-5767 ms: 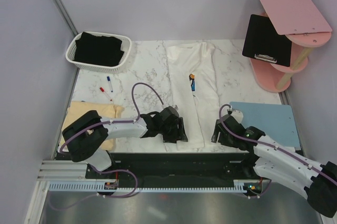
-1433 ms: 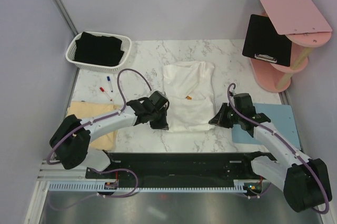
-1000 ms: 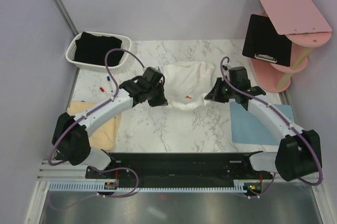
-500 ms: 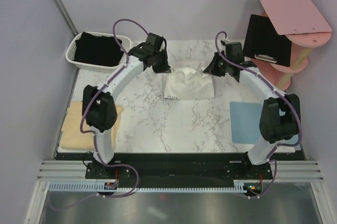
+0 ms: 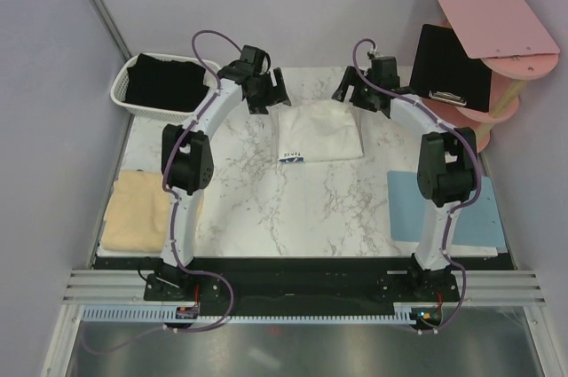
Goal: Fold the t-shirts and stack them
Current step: Fold the long partially folded tshirt into a neat square
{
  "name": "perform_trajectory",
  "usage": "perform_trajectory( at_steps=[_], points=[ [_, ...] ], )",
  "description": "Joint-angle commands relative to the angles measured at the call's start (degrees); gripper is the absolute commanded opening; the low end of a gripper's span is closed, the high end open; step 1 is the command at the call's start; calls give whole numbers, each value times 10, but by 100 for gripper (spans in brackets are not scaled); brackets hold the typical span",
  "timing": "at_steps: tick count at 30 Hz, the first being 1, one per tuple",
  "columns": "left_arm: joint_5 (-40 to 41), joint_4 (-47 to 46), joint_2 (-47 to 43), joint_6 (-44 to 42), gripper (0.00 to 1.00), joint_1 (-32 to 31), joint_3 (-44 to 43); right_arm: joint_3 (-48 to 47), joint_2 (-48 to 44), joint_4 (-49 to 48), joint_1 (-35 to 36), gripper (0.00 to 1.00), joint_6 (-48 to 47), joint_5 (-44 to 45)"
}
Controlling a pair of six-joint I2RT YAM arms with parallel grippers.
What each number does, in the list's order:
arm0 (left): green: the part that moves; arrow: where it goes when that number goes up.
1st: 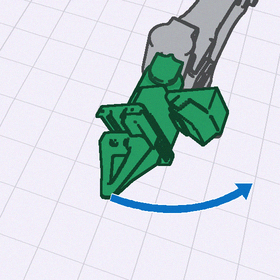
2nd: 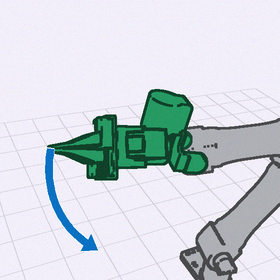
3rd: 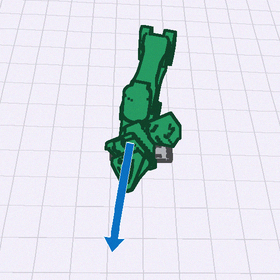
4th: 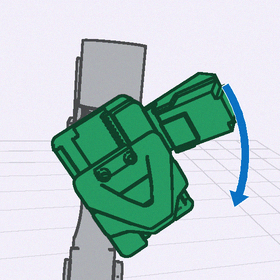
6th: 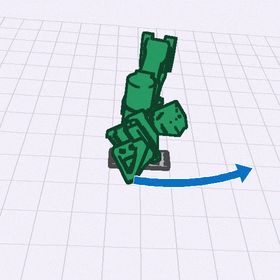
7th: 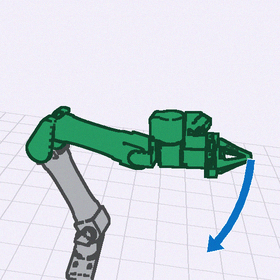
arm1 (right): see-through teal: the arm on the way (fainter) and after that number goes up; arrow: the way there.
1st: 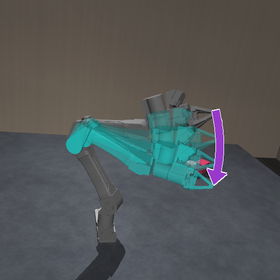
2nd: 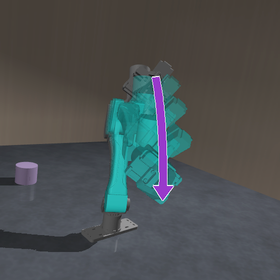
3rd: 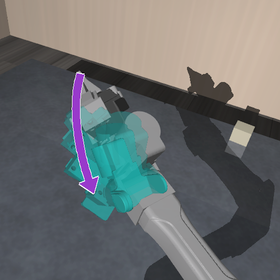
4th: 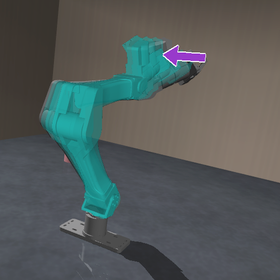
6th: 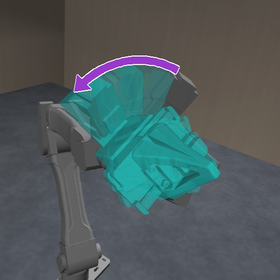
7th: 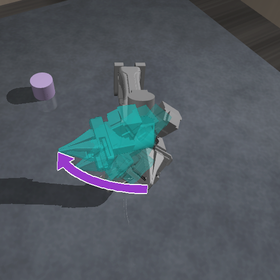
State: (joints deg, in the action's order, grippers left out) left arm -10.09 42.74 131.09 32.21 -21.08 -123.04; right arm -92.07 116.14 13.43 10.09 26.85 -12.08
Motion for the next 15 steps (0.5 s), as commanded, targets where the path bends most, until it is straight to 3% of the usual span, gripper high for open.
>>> perform_trajectory(
  at_steps=[1, 5, 11, 14, 15],
  points=[
    [-14, 9, -4, -4, 91, 7, -22, 16, -49, -116, -2, 98, -24, 49],
    [2, -3, -74, -14, 95, 1, 24, 86, -151, -154, 0, 98, -35, 80],
    [10, -37, -138, -19, 95, -26, 127, 152, -192, -136, 0, 97, -30, 44],
    [21, -56, -150, -12, 95, -32, 184, 204, -193, -151, 0, 61, -24, 19],
    [23, -65, -152, -9, 94, -32, 200, 226, -189, -164, 2, 23, -20, 5]
  ],
)
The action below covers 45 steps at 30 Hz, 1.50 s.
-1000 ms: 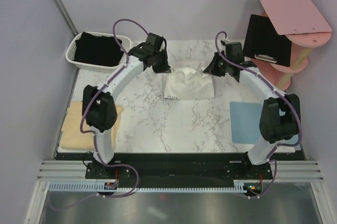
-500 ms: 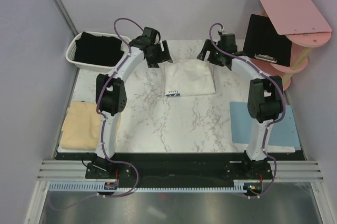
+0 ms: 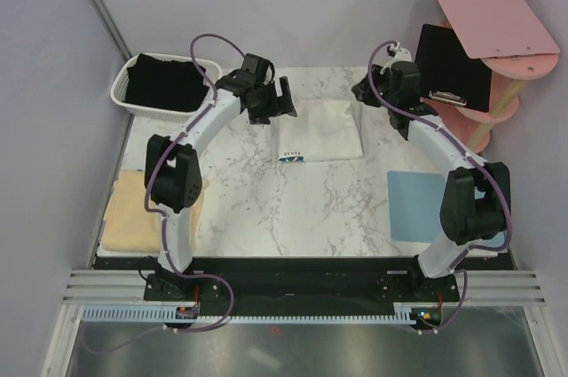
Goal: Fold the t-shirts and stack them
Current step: Fold the long partially folded tshirt into a neat square
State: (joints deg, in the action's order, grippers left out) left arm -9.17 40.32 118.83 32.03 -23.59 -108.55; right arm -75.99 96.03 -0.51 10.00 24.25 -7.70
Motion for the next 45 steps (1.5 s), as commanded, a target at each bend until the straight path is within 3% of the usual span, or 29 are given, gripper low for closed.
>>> perform_trajectory(
  at_steps=[1, 5, 9, 17, 26, 35, 39, 45],
  points=[
    [13, -51, -33, -6, 95, -7, 86, 69, 16, -34, 2, 2, 9, -37],
    [-11, -105, -34, 11, 94, -8, 140, 37, 92, -48, 4, 0, 1, -50],
    [-36, -121, -30, 9, 93, -12, 159, -66, 174, -19, 4, 0, -1, -57],
    [-38, -120, -15, -10, 91, -14, 164, -187, 281, -14, 3, 0, 6, -13],
    [-25, -112, 6, -20, 90, -13, 169, -269, 354, 80, 3, 0, 4, 74],
    [-2, -102, -32, -31, 91, -11, 181, -281, 379, 134, 3, 0, -4, 166],
    [8, -103, -57, -33, 91, -10, 188, -282, 376, 135, 2, 0, -27, 167],
    [16, -111, -61, -35, 92, -6, 186, -167, 235, 23, 5, 0, -18, 110]
  ],
)
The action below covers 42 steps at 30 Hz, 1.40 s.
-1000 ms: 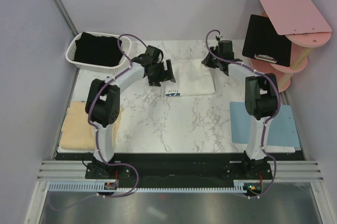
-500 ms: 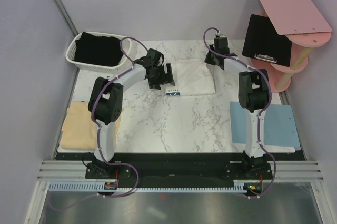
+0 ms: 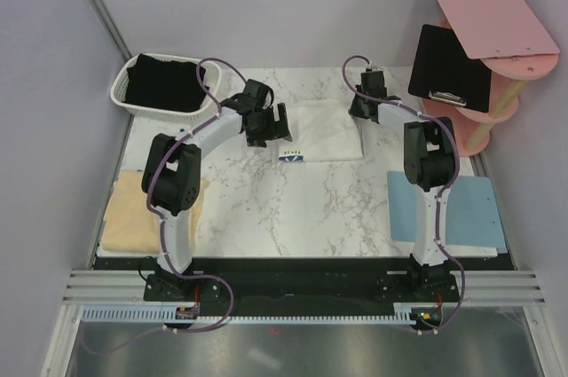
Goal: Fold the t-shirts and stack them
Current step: Fold the long partially folded tshirt into a neat square, then put the neatly folded tshirt into the corner of the board with the left arm
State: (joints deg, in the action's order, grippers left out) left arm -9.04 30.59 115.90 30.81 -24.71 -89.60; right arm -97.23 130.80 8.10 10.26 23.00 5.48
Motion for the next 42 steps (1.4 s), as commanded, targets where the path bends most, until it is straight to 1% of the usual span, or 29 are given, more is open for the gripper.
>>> perform_trajectory(
  at_steps=[1, 3, 4, 5, 6, 7, 9, 10, 11, 12, 13, 14, 16, 17, 19, 21, 26, 29, 32, 36, 40, 42],
  points=[
    [14, -15, -33, -21, 92, 6, -2, 56, -128, -62, 1, 2, -4, -28],
    [24, -14, -46, -20, 91, 7, 11, 68, -174, -52, 2, 3, 5, -49],
    [44, -11, -55, -21, 91, 8, 18, 87, -189, -50, 3, 5, 7, -54],
    [59, -3, -65, -23, 91, 9, 35, 96, -203, -43, 4, 6, 7, -83],
    [79, 8, -88, -28, 91, 9, 44, 103, -228, -34, 8, 8, 3, -88],
    [128, 37, -101, -29, 91, 8, 55, 121, -241, -26, 11, 11, 0, -93],
    [188, 74, -135, -29, 91, 8, 85, 151, -280, -17, 15, 15, 0, -111],
    [263, 132, -144, -24, 91, 9, 97, 185, -295, -16, 17, 20, 2, -119],
    [302, 167, -147, -18, 91, 8, 99, 203, -307, -17, 18, 22, 5, -128],
    [340, 216, -145, 9, 91, 8, 96, 221, -330, -19, 20, 25, 10, -141],
    [403, 258, -132, 23, 92, 10, 89, 253, -339, -23, 22, 29, 17, -148],
    [422, 332, -124, 37, 92, 11, 87, 269, -348, -28, 23, 30, 21, -154],
    [454, 371, -105, 72, 92, 11, 102, 310, -370, -37, 24, 33, 36, -179],
    [463, 387, -102, 82, 92, 11, 112, 322, -375, -40, 26, 34, 39, -187],
    [475, 389, -97, 104, 93, 17, 143, 349, -392, -41, 26, 35, 44, -200],
    [479, 388, -97, 129, 94, 36, 162, 371, -408, -41, 25, 35, 44, -210],
    [506, 385, -120, 145, 96, 65, 206, 402, -433, -29, 26, 37, 32, -228],
    [505, 376, -134, 131, 98, 75, 214, 412, -440, -30, 25, 37, 33, -241],
    [505, 374, -128, 113, 100, 94, 217, 412, -439, -37, 25, 38, 43, -256],
    [482, 352, -104, 78, 100, 105, 224, 406, -436, -49, 24, 38, 59, -280],
    [472, 351, -56, 72, 100, 113, 225, 396, -434, -56, 21, 38, 76, -306],
    [467, 353, -45, 68, 100, 116, 223, 393, -434, -60, 16, 38, 82, -313]
  ],
)
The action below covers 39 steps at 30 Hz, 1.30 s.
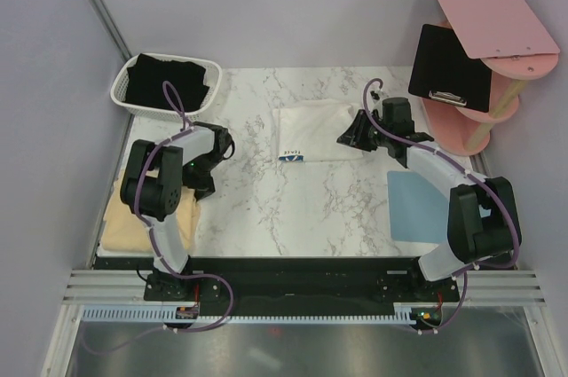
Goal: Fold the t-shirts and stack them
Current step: Put the neatly folded tshirt into the corner of the board with the left arm
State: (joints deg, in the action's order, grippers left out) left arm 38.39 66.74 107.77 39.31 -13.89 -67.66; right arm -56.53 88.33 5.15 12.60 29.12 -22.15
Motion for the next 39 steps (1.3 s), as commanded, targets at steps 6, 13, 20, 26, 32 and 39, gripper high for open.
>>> perform_trajectory(
  at_steps=[6, 13, 20, 26, 32, 39],
  points=[
    [-10, -8, 49, -25, 85, 19, 0, -17, -10, -34, -22, 38, 28, -55],
    [-27, -7, 55, -34, 2, 24, -7, -9, -16, -33, -45, 38, 33, -78],
    [-105, -49, 3, -72, 2, -10, -15, -2, -19, -38, -49, 38, 38, -76],
    [-201, -75, -1, -76, 2, -50, -50, 14, -11, -47, -49, 38, 44, -78],
    [-235, -77, 50, -68, 2, -88, -143, 23, -5, -62, -50, 38, 43, -80],
    [-257, -60, 133, -78, 2, -99, -297, 28, 2, -62, -50, 39, 37, -81]
  ],
)
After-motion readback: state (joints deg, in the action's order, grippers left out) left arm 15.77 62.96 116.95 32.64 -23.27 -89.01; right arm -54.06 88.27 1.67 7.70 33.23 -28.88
